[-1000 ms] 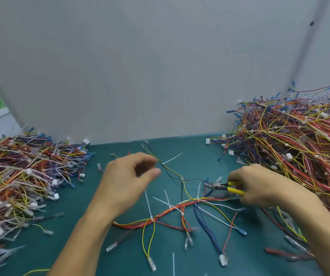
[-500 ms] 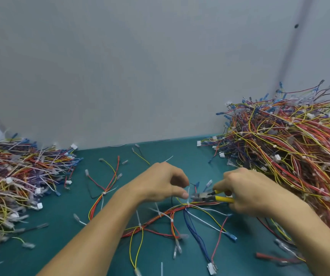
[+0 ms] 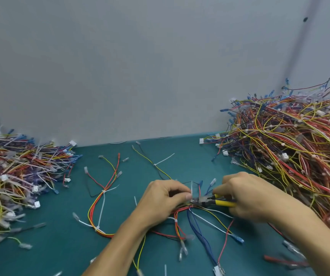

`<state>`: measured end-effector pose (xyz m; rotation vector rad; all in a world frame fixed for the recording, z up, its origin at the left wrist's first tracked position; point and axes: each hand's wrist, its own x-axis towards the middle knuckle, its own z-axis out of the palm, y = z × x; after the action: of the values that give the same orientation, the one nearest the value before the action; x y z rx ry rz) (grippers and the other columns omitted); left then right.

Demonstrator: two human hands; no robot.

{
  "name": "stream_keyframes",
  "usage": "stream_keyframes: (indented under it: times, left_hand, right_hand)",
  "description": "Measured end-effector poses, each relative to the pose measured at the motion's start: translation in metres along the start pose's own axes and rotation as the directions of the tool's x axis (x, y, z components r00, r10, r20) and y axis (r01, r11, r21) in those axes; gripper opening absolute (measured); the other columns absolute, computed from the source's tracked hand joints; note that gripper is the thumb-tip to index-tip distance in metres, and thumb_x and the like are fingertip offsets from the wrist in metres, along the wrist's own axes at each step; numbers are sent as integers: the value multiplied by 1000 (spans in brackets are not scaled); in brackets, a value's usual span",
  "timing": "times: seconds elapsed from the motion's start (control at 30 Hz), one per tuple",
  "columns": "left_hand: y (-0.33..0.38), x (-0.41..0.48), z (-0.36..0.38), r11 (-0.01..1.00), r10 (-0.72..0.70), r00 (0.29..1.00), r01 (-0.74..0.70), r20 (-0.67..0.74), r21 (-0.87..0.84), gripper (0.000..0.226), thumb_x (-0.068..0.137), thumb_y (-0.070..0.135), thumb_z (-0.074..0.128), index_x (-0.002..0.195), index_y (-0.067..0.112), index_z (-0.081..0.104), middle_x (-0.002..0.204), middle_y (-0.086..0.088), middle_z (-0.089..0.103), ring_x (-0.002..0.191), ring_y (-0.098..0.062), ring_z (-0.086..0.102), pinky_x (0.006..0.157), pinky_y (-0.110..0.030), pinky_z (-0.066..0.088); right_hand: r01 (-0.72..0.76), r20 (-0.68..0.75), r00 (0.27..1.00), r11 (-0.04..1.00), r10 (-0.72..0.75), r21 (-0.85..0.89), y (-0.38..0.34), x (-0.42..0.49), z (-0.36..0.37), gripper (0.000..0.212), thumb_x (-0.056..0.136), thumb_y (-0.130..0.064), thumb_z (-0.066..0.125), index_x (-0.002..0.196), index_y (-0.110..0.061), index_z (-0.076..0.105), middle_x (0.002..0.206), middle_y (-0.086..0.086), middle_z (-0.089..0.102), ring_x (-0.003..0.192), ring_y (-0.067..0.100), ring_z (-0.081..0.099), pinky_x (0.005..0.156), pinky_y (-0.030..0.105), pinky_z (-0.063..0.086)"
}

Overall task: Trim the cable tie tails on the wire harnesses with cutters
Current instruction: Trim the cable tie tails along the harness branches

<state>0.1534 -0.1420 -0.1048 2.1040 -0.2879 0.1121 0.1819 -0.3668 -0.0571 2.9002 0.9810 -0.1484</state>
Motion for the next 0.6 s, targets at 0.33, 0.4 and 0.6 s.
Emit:
stream_keyframes:
  times: [0.33, 0.4, 0.6]
  left_hand:
    - [4, 2, 8, 998, -3, 1000, 4, -26, 67, 6, 82, 24, 73, 76, 24, 74, 69, 8, 68, 62, 1, 54, 62, -12, 42]
    - [4, 2, 9, 996, -9, 999, 13, -44, 84, 10, 83, 24, 71, 74, 24, 72, 70, 7, 68, 59, 0, 52, 60, -12, 40]
    - [5, 2, 9, 996, -17, 999, 20, -29, 89, 12, 85, 24, 69, 73, 24, 71, 69, 5, 67, 57, 0, 50, 59, -12, 39]
  right_hand:
    - [-1, -6, 1000, 1000, 1, 13, 4, -2, -3, 19, 74, -28, 57, 93, -23, 58, 89, -5, 54, 86, 19, 53, 72, 39, 50]
    - [-3, -6, 1000, 1000, 3, 13, 5, -3, -3, 21, 74, -27, 57, 95, -22, 59, 89, -4, 56, 86, 19, 54, 72, 39, 51]
    - [-20, 20, 1000, 1000, 20, 2, 7, -3, -4, 30, 73, -26, 58, 103, -25, 63, 90, -1, 60, 86, 21, 57, 72, 39, 52]
